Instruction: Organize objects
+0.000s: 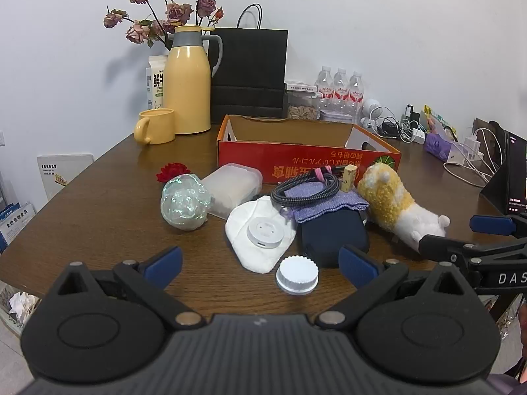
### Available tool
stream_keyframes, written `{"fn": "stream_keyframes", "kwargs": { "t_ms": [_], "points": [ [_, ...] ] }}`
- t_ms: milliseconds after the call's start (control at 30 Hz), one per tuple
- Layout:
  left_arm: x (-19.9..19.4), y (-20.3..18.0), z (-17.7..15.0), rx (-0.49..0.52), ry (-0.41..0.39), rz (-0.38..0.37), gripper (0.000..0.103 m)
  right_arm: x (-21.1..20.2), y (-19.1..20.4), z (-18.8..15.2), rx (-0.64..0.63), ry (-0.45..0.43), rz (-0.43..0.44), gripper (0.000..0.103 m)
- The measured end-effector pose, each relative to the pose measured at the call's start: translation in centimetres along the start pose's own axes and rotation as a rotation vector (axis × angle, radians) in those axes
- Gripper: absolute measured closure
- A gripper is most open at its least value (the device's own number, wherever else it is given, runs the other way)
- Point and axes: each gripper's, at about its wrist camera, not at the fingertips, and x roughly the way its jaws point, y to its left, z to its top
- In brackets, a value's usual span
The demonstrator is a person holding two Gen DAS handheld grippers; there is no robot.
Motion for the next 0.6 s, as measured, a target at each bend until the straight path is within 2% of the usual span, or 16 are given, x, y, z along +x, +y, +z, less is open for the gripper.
{"fn": "stream_keyframes", "kwargs": {
  "t_ms": [600],
  "points": [
    [0.01, 0.01, -0.04, 0.0, 0.002, 0.0, 0.0, 0.03, -0.02, -0.12, -0.002, -0.002, -0.002, 0.0]
  ]
}}
